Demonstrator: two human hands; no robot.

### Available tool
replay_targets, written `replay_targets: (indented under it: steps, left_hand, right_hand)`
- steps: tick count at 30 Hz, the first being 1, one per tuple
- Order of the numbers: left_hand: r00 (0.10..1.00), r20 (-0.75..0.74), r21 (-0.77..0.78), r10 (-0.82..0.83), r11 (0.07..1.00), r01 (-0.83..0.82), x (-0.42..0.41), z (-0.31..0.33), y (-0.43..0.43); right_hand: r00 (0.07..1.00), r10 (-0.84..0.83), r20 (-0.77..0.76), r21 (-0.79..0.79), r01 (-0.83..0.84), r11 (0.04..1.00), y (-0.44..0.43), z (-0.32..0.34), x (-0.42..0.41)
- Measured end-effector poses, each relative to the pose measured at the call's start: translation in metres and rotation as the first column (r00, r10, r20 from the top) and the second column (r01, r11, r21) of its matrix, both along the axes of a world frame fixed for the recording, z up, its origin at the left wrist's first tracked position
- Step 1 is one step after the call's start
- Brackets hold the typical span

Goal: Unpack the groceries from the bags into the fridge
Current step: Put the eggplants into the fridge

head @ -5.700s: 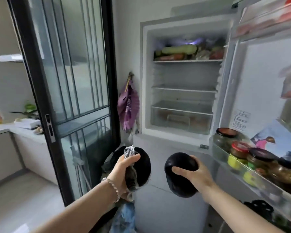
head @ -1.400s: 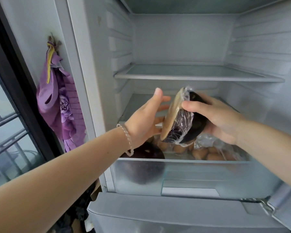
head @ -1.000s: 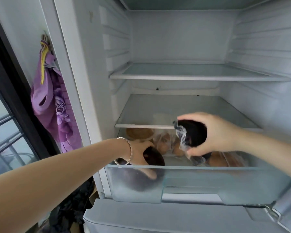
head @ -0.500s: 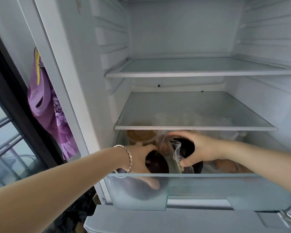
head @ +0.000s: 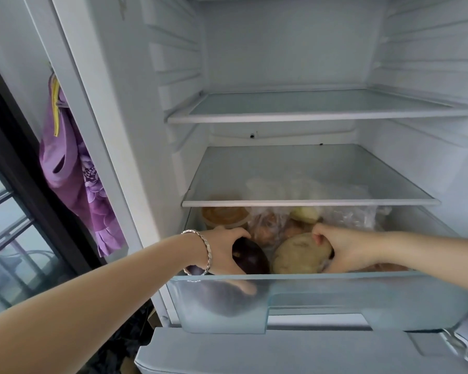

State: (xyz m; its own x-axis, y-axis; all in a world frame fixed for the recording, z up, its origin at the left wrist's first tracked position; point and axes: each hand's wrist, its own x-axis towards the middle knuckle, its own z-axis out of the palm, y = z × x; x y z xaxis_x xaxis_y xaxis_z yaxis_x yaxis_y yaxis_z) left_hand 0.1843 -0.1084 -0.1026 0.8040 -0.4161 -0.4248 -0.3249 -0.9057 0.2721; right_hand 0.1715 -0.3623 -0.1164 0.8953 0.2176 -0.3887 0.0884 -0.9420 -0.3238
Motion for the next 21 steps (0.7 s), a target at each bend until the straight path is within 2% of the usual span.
replay_targets:
  steps: [2,6,8,10,13,15,16,17,18,19,20,21]
  left_hand:
    - [1.000,0.001,-0.010,0.025,1.000,-0.025,0.005,-0.003,0.000]
    - [1.000,0.010,-0.008,0.012,1.000,-0.012,0.000,0.001,-0.003]
    - [1.000,-0.005,0.037,0.006,0.999,-0.006,-0.006,0.006,-0.002]
    - [1.000,0.015,0.092,0.006,0.996,-0.007,-0.009,0.012,-0.003]
    - [0.993,0.121,0.040,0.012,0.999,-0.017,-0.020,0.030,-0.010]
    - [0.988,0.151,-0.041,-0.032,0.998,0.039,-0.036,0.040,-0.018]
    - [0.980,0.188,-0.032,-0.069,0.997,0.076,-0.049,0.041,-0.021]
    - [0.957,0.268,0.031,-0.114,0.993,0.110,-0.061,0.038,-0.024]
    - [0.910,0.378,0.129,-0.171,0.983,0.132,-0.073,0.034,-0.027]
    - [0.850,0.476,0.221,-0.224,0.966,0.131,-0.081,0.026,-0.029]
    - [0.787,0.561,0.267,-0.256,0.956,0.121,-0.084,0.015,-0.029]
    - [0.725,0.634,0.274,-0.269,0.955,0.114,-0.084,0.007,-0.029]
  right_hand:
    - [0.999,-0.035,-0.034,-0.056,0.033,0.998,-0.005,0.001,-0.006]
    - [0.961,-0.205,-0.187,0.128,0.230,0.965,-0.003,0.020,-0.018]
    - [0.950,-0.220,-0.221,0.130,0.252,0.959,-0.001,0.031,-0.027]
    - [0.973,-0.184,-0.137,0.013,0.187,0.982,0.003,0.041,-0.034]
    - [0.972,-0.147,0.183,-0.108,0.169,0.980,0.011,0.049,-0.051]
    - [0.882,-0.227,0.412,0.005,0.248,0.969,0.019,0.048,-0.071]
    - [0.798,-0.279,0.535,0.092,0.274,0.957,0.024,0.043,-0.082]
    - [0.668,-0.302,0.680,0.166,0.261,0.951,0.027,0.035,-0.091]
    - [0.499,-0.291,0.816,0.213,0.208,0.955,0.027,0.025,-0.096]
    - [0.380,-0.252,0.890,0.207,0.156,0.966,0.024,0.017,-0.099]
    - [0.339,-0.186,0.922,0.153,0.122,0.981,0.020,0.007,-0.101]
    - [0.372,-0.091,0.924,0.054,0.108,0.993,0.015,-0.003,-0.101]
